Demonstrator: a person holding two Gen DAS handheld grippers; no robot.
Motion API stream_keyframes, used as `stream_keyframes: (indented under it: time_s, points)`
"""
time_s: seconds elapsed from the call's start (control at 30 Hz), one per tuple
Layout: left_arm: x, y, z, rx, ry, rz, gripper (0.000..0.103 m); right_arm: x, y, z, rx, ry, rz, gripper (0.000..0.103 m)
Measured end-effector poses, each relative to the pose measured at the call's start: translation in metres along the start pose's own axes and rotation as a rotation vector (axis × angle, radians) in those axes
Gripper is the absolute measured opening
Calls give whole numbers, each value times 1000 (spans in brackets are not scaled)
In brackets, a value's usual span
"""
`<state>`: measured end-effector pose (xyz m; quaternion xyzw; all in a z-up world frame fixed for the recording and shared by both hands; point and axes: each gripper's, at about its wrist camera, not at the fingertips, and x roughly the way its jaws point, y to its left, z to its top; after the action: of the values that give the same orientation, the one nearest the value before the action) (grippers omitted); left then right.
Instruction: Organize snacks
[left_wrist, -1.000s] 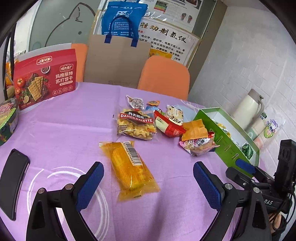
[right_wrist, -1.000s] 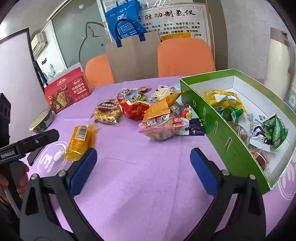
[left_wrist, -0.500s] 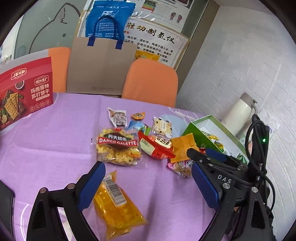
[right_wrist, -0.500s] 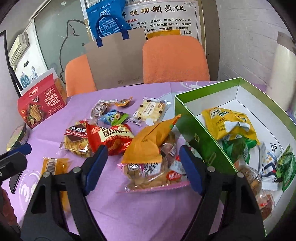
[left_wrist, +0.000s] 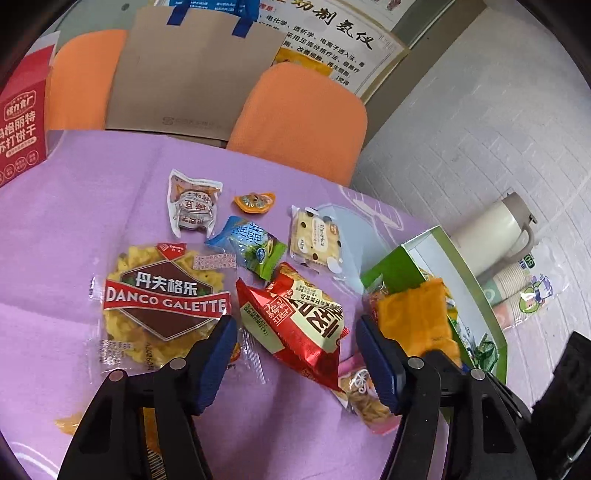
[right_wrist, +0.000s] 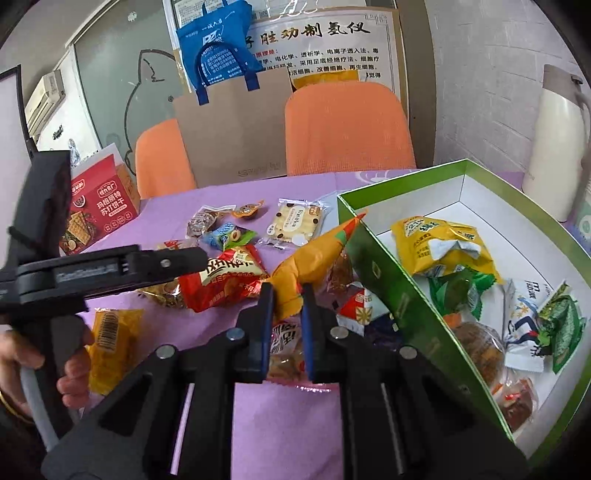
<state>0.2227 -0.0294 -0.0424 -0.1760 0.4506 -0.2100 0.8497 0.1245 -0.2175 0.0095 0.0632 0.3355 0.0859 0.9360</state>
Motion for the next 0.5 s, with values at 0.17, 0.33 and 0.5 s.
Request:
stream_keyframes:
  time_s: [0.17,0.33,0.5]
  points:
    - [8,-1,-10,22,11,13,18,-31,-10,-20,21,-13,6,15]
    - [-21,-9,-33,66,-8,9,5,-52,-12,-33,36,-19,29,15]
    - [-67,-22,-76,116,-38,-42,4,-78,-15,-51,50,-20,59,15]
